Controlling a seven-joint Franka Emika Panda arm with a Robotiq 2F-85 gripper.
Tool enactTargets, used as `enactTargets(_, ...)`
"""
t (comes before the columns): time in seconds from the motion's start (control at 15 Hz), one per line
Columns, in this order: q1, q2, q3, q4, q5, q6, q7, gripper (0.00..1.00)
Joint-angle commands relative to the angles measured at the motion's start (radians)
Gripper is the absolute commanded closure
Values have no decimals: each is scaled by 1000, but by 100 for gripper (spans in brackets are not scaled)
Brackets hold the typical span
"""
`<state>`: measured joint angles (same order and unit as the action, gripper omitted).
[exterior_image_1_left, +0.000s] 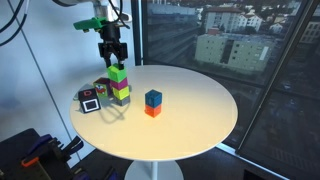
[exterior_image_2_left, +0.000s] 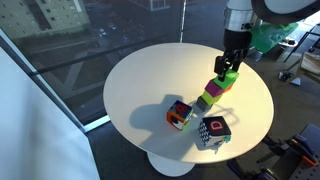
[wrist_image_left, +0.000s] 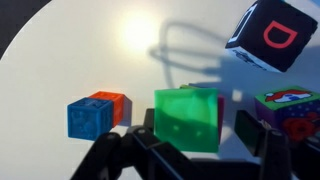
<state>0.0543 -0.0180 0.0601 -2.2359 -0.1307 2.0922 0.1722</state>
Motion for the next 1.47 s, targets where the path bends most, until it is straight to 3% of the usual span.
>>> enactTargets(0.0,0,-10,0,2,-13,-7,13,0)
enactTargets(1.4,-6,-57,-7,9,97,-23,-23,0)
